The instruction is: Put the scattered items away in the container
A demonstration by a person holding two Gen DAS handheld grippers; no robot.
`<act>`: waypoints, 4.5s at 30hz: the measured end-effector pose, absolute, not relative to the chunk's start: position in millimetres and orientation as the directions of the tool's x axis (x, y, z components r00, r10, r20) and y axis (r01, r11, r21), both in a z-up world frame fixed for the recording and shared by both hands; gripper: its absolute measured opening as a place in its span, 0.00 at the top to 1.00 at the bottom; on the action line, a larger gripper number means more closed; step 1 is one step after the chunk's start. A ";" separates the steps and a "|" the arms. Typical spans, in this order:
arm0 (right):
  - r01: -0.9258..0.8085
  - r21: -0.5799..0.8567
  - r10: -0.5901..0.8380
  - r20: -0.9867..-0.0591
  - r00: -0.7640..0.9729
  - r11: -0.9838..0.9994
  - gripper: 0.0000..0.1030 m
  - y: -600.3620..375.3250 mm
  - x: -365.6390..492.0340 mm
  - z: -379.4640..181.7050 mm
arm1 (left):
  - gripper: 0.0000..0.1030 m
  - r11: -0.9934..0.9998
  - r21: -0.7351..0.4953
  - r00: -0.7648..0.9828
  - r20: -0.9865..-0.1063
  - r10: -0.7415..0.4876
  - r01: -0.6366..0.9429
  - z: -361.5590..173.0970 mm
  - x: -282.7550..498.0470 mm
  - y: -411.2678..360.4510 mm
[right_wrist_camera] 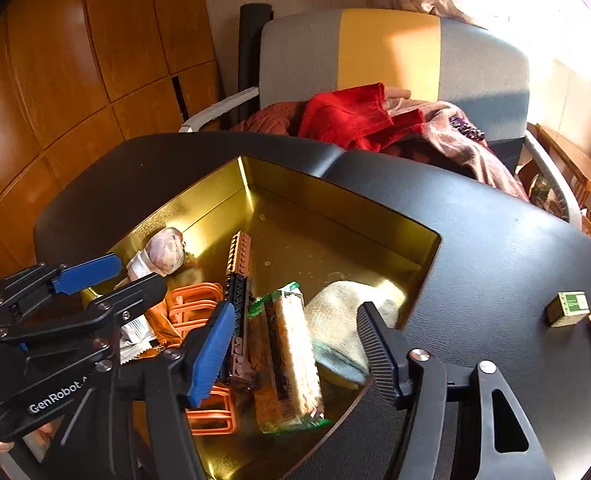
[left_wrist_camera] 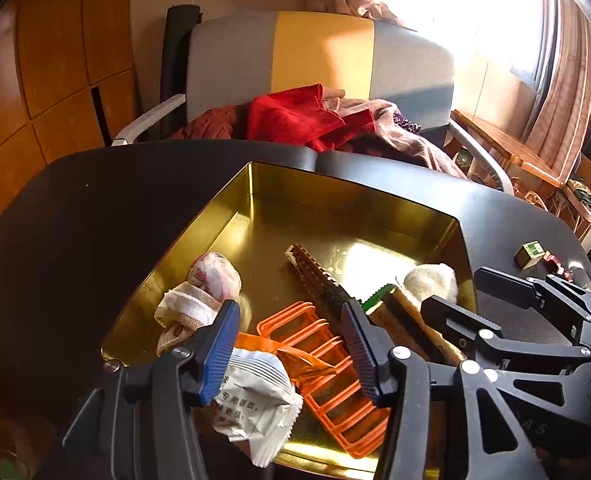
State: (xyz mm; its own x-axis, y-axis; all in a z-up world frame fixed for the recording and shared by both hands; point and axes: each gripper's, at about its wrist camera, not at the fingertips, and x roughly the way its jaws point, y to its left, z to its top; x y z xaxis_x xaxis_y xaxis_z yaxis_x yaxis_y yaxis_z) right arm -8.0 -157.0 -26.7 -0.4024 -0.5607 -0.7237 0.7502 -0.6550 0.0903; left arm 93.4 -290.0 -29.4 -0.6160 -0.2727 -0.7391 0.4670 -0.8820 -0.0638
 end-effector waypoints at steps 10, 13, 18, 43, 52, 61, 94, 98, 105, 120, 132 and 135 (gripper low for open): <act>0.622 0.071 -0.487 -0.693 -0.531 -0.780 0.19 -83.0 -15.1 -16.9 | 0.46 -0.940 -0.069 -0.656 -0.733 -0.180 0.335 -20.1 86.4 -224.9; 0.571 0.066 -0.451 -0.690 -0.566 -0.819 0.14 -52.0 -19.6 -17.9 | 0.46 -0.962 -0.076 -0.668 -0.733 -0.125 0.263 -19.9 80.9 -198.3; 0.464 0.064 -0.373 -0.697 -0.613 -0.883 0.13 8.6 -28.6 -25.8 | 0.46 -0.987 -0.069 -0.653 -0.756 -0.044 0.147 -28.8 69.1 -153.4; 0.245 0.173 -0.294 -0.711 -0.639 -0.954 0.17 232.1 -194.4 -45.2 | 0.46 -0.987 -0.058 -0.449 -0.886 0.118 -0.147 -107.5 10.8 -39.8; 0.371 0.222 -0.397 -0.765 -0.507 -0.902 0.18 187.5 -263.6 -80.6 | 0.45 -0.989 -0.085 -0.449 -0.884 0.132 -0.123 -109.5 -7.1 -46.9; 0.568 0.406 -0.621 -0.742 -0.251 -0.716 0.19 185.7 -179.8 -91.3 | 0.45 -0.990 -0.087 -0.458 -0.880 0.130 -0.113 -106.1 -31.9 -46.0; 0.275 -0.015 -0.140 -0.832 -0.537 -0.961 0.41 307.9 -219.8 -106.6 | 0.56 -0.967 -0.040 -0.453 -0.878 0.155 -0.253 -113.0 -182.2 89.0; 0.278 -0.042 -0.122 -0.828 -0.547 -0.960 0.53 294.2 -202.2 -105.1 | 0.64 -0.960 -0.063 -0.446 -0.876 0.185 -0.274 -111.3 -163.7 75.2; 0.340 -0.026 -0.169 -0.830 -0.531 -0.940 0.53 250.3 -155.0 -103.4 | 0.64 -0.951 -0.130 -0.424 -0.872 0.245 -0.281 -108.2 -116.0 36.1; 0.445 0.079 -0.304 -0.833 -0.462 -0.892 0.53 149.4 -64.2 -102.3 | 0.52 -0.973 -0.125 -0.452 -0.869 0.202 -0.196 -105.9 -22.1 -47.6; 0.389 0.070 -0.273 -0.823 -0.498 -0.919 0.48 142.5 -48.6 -97.1 | 0.49 -0.989 -0.111 -0.475 -0.868 0.142 -0.093 -104.8 -34.0 -48.6; 0.376 0.082 -0.281 -0.811 -0.512 -0.923 0.44 146.5 -47.9 -94.0 | 0.49 -0.995 -0.074 -0.475 -0.875 0.097 -0.068 -107.0 -34.5 -47.3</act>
